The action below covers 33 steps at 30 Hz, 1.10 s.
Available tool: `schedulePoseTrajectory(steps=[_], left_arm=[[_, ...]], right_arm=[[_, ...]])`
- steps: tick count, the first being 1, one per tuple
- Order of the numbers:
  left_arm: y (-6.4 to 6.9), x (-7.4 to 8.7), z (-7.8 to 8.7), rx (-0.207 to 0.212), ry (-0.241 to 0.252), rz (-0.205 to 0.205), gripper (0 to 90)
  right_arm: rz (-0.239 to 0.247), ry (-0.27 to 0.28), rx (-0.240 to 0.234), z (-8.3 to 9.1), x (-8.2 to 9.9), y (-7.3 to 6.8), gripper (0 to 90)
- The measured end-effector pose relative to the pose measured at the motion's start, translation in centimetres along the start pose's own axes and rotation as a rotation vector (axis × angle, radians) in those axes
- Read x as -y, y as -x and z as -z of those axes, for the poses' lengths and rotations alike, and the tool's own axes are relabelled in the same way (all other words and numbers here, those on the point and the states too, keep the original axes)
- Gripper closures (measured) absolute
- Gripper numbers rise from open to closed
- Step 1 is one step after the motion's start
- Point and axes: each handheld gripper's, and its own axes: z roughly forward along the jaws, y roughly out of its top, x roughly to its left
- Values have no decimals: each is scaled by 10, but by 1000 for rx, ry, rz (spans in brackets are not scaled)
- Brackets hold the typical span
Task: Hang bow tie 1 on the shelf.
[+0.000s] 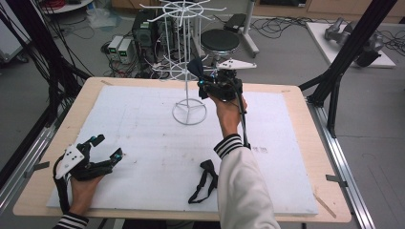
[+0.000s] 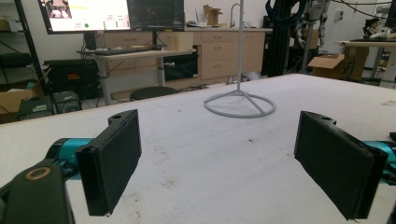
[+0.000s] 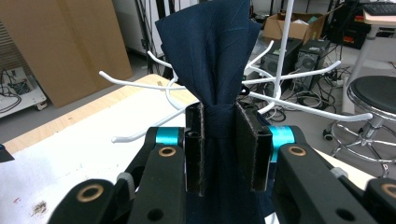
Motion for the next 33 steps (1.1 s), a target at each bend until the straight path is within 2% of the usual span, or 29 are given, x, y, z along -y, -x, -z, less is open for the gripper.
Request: schedulePoseTrajectory(steps=[16, 20, 23, 26, 27, 30, 32, 33], left_arm=[[0, 0, 0, 0, 0, 2, 152], [0, 0, 0, 1, -2, 1, 153], [0, 0, 0, 1, -2, 1, 152], [-1, 0, 0, 2, -2, 0, 152], [-1, 0, 0, 1, -2, -1, 152], [-1, 0, 0, 2, -1, 1, 152], [-1, 0, 0, 3, 0, 5, 152], [-1, 0, 0, 1, -2, 8, 152]], right_arm=[[7, 23, 10, 3, -1, -1, 623], [9, 34, 8, 6, -2, 0, 526], [8, 49, 4, 9, -3, -1, 323], [5, 52, 1, 17, -1, -1, 194], [6, 35, 0, 19, -1, -1, 155], [41, -14, 9, 29, 0, -1, 122], [57, 14, 17, 39, 3, -2, 122], [47, 24, 11, 44, 6, -1, 122]])
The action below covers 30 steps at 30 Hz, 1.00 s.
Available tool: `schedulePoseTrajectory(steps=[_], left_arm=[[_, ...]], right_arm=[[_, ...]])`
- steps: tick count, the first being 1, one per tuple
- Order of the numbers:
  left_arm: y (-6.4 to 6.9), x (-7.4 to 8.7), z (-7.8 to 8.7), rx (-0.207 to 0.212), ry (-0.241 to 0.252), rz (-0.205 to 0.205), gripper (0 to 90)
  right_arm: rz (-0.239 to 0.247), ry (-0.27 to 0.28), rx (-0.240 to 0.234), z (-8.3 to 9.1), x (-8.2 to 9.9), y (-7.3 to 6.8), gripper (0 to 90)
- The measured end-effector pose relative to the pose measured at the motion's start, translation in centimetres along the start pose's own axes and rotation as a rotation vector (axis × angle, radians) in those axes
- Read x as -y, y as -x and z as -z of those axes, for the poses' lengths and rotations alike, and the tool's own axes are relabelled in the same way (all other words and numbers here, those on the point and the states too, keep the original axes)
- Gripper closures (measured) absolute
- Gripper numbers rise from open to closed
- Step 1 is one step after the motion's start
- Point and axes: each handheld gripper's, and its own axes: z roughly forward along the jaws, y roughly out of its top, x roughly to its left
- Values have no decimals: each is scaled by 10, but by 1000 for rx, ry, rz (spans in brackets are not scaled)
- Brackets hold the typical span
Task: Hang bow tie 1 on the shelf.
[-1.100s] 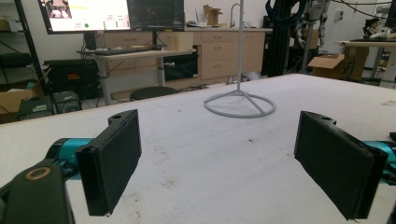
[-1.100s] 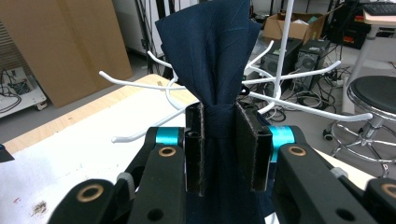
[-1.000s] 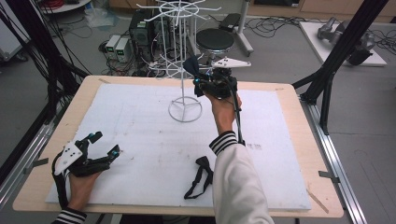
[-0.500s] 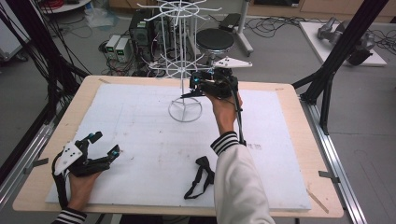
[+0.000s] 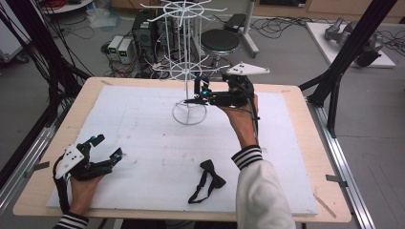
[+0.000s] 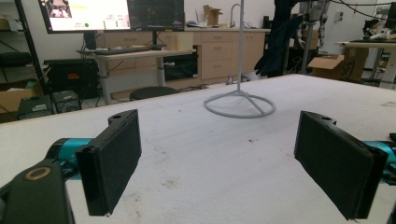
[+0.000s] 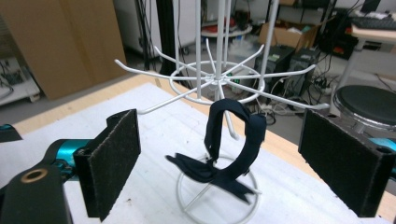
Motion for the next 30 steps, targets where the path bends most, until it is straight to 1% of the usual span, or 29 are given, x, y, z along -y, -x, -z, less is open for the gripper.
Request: schedulePoseTrajectory(steps=[2, 10, 14, 15, 19, 23, 30], left_arm=[[0, 0, 0, 2, 0, 4, 153], [0, 0, 0, 4, 6, 1, 153], [0, 0, 1, 5, 7, 0, 153], [0, 0, 1, 5, 8, 0, 153], [0, 0, 1, 4, 8, 1, 153], [0, 0, 0, 4, 8, 2, 152], [0, 0, 0, 3, 5, -1, 153]], right_arm=[[-12, 6, -3, 10, 5, 3, 122], [-7, 14, 21, 54, 30, 18, 122], [-12, 16, 32, 71, 42, 24, 122], [-17, 9, 33, 74, 45, 25, 122], [-2, -13, 42, 85, 57, 26, 122], [6, -19, 39, 93, 68, 26, 122], [0, -26, 32, 104, 84, 28, 122]])
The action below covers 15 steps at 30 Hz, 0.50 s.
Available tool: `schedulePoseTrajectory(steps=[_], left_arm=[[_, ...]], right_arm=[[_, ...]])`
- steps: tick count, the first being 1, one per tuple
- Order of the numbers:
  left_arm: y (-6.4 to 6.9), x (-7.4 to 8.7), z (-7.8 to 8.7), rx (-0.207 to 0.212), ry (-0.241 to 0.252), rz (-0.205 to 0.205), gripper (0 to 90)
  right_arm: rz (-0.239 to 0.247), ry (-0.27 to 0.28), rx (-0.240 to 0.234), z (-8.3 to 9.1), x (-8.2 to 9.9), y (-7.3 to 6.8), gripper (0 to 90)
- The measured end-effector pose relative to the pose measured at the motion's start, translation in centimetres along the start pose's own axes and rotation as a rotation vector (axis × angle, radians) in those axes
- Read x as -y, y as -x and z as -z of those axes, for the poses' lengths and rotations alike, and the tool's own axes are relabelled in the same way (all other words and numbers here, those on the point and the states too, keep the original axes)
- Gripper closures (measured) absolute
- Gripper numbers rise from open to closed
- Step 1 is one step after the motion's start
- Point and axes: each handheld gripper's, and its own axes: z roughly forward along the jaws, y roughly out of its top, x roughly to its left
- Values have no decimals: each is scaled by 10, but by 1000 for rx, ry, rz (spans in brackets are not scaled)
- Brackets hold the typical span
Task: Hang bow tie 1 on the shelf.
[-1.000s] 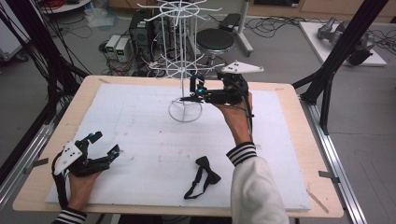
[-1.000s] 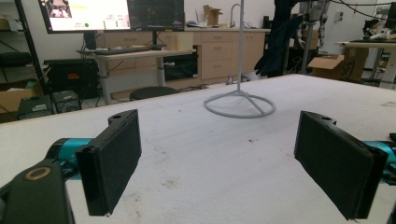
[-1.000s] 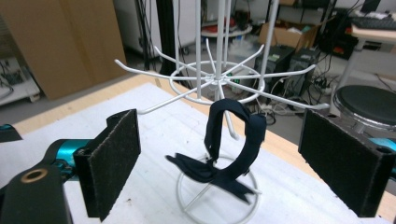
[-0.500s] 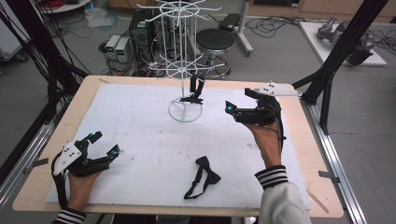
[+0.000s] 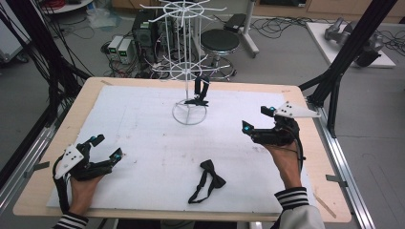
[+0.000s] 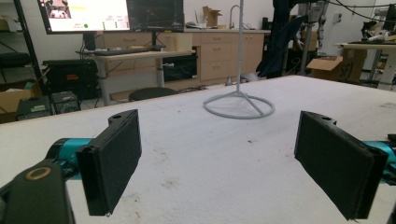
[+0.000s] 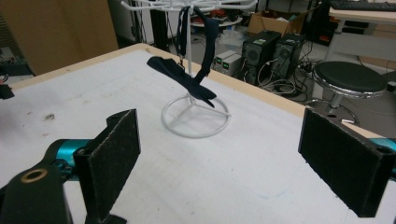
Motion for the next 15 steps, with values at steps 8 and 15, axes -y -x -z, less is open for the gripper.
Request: schedulePoseTrajectory(steps=[8, 15], left_arm=[[0, 0, 0, 0, -5, -5, 153], [0, 0, 0, -3, -1, 2, 152]], right_arm=[[13, -6, -20, 12, 23, -2, 122], [-15, 1, -22, 17, 46, -4, 122]])
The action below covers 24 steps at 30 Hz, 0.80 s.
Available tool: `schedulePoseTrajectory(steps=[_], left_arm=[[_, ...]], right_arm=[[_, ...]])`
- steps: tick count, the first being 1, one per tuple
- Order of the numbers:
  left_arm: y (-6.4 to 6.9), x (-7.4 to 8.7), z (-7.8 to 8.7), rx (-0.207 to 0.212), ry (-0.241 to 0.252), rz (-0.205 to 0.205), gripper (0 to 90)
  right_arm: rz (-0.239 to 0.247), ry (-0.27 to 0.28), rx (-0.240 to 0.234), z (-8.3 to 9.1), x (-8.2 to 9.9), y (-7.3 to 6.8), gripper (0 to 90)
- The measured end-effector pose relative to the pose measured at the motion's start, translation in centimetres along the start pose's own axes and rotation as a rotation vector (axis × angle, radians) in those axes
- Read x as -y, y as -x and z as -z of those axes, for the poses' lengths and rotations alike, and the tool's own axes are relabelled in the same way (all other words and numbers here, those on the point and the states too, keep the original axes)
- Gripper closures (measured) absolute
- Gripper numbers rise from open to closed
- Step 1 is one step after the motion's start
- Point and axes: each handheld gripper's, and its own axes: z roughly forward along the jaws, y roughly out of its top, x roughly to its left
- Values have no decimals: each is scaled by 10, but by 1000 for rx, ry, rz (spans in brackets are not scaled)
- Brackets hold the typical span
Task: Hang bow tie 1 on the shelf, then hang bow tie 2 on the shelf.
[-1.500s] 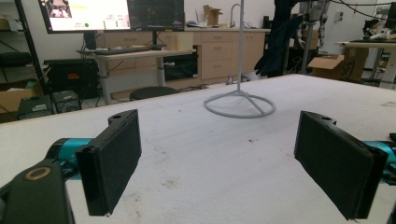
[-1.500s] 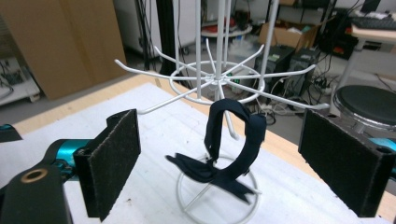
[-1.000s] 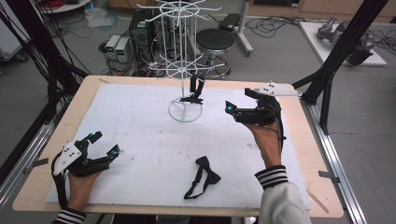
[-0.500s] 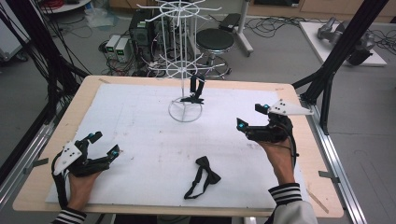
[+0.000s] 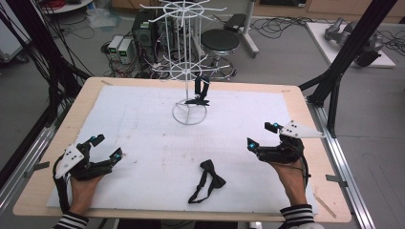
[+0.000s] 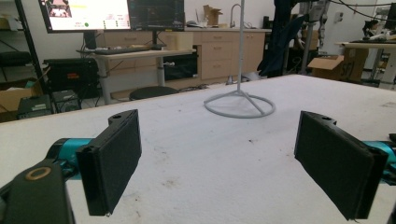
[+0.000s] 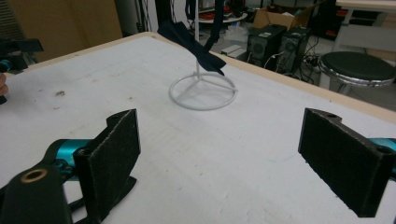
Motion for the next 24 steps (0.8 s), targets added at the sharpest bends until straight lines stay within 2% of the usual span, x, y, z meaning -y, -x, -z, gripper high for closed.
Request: schedulePoseTrajectory(steps=[6, 18, 24], left_arm=[[0, 0, 0, -2, 2, 0, 152], [0, 0, 0, -2, 0, 0, 152], [0, 0, 0, -2, -4, -2, 152]], right_arm=[[-19, -14, 6, -1, 16, 2, 121], [-29, -12, 17, 3, 21, 5, 122], [-30, -27, 16, 2, 22, 5, 122]])
